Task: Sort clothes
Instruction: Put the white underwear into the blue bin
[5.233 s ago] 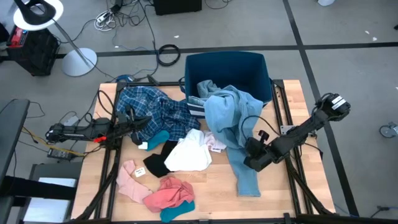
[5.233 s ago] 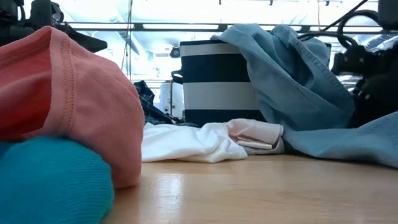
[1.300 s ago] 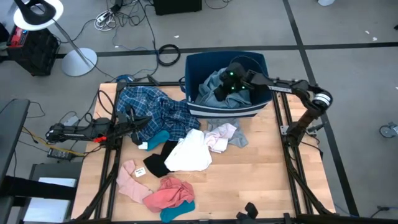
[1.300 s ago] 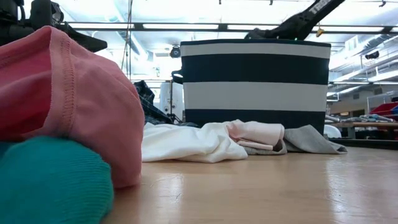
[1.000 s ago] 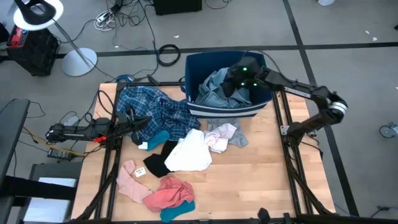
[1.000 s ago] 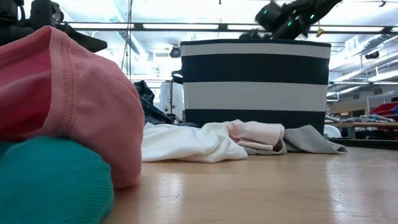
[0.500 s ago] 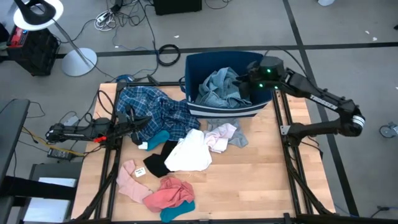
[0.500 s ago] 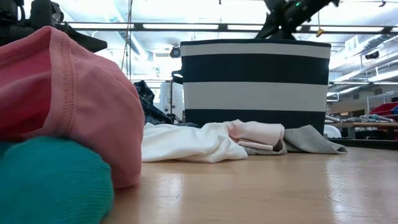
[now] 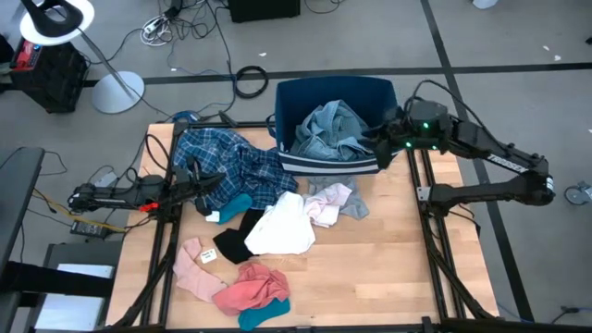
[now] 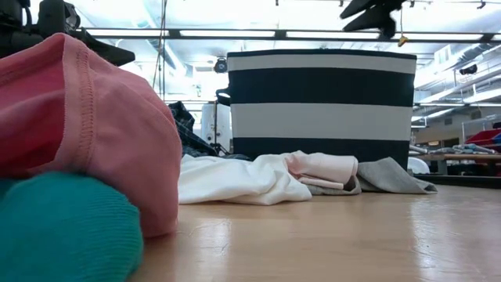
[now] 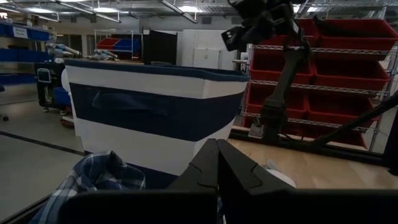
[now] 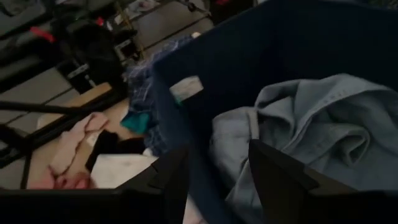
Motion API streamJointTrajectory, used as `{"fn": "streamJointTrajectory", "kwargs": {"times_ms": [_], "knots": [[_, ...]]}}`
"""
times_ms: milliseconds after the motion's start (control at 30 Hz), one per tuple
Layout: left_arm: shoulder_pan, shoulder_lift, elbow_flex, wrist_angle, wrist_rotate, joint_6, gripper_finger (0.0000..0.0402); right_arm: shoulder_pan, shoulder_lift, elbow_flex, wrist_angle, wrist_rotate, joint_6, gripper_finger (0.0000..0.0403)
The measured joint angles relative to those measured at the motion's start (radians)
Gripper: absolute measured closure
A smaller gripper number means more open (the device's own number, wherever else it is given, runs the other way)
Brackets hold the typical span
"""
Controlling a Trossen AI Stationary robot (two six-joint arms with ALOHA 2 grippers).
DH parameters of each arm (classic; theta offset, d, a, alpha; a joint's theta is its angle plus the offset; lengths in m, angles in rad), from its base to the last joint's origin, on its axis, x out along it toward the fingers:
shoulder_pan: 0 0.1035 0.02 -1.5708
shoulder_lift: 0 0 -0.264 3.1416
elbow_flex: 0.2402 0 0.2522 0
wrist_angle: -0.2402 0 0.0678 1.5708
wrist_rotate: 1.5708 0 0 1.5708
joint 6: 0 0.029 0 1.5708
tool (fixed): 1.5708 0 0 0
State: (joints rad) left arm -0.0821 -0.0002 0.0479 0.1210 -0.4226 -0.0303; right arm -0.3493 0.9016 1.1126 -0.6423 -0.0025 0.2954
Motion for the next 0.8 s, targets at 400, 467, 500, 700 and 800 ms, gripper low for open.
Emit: {"fn": "streamJointTrajectory", "kwargs": {"times_ms": [400,467,500,700,800], "knots": [[0.000,0.000,0.000,0.000,0.000,0.000,0.0396,0.260,-0.060,0.000,-0.131,0.109,0.052,0.0238],[0.000,0.000,0.000,0.000,0.000,0.000,0.0396,0.292,-0.060,0.000,-0.143,0.112,0.047,0.0238],[0.000,0.000,0.000,0.000,0.000,0.000,0.0396,0.306,-0.060,0.000,-0.148,0.113,0.045,0.0238],[0.000,0.000,0.000,0.000,0.000,0.000,0.0396,0.393,-0.060,-0.006,-0.189,0.130,0.044,0.0238],[0.000,0.000,0.000,0.000,0.000,0.000,0.0396,0.436,-0.067,-0.049,-0.188,0.162,0.052,0.0238]]}}
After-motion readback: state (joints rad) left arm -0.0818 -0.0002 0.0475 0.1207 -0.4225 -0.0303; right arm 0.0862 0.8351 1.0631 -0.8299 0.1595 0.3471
